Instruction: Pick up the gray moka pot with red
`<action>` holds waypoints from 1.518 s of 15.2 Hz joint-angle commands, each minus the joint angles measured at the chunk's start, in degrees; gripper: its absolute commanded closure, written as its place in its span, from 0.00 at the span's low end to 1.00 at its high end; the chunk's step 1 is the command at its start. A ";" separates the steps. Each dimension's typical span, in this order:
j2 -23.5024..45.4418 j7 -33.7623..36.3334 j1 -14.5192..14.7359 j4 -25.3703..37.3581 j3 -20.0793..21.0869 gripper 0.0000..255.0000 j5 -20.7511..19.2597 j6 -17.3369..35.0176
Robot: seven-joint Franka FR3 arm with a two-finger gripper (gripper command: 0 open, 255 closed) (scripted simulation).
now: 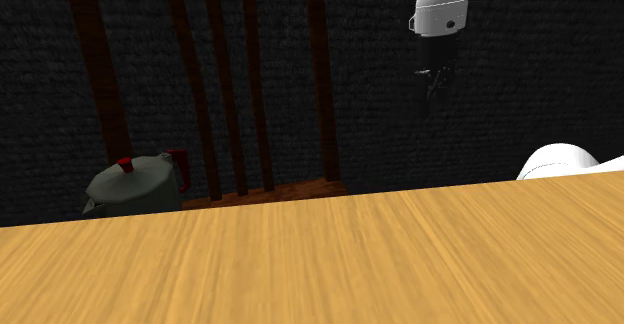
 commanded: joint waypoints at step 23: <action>16.12 50.18 0.20 12.44 25.87 0.00 29.39 8.70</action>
